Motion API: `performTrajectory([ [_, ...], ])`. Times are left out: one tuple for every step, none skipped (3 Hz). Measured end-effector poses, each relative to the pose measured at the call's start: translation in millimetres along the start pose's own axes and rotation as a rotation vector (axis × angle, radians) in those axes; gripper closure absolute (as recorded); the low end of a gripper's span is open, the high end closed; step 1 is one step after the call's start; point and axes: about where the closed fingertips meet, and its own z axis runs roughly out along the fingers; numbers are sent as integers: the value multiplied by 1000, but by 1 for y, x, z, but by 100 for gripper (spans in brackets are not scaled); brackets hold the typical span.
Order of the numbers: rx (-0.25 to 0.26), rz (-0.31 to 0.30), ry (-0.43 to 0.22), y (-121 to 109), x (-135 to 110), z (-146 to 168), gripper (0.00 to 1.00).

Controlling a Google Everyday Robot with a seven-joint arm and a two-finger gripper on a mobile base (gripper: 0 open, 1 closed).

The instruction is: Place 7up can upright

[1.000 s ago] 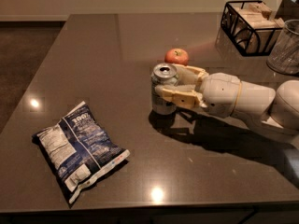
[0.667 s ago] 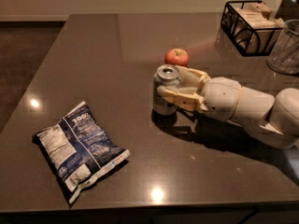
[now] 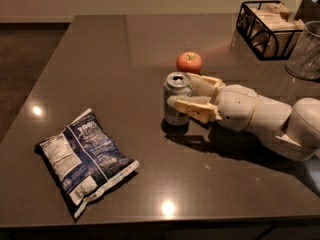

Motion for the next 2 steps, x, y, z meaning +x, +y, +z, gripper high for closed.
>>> performTrajectory([
  [-4, -1, 0, 1, -1, 2, 0],
  [-4, -1, 0, 1, -1, 2, 0],
])
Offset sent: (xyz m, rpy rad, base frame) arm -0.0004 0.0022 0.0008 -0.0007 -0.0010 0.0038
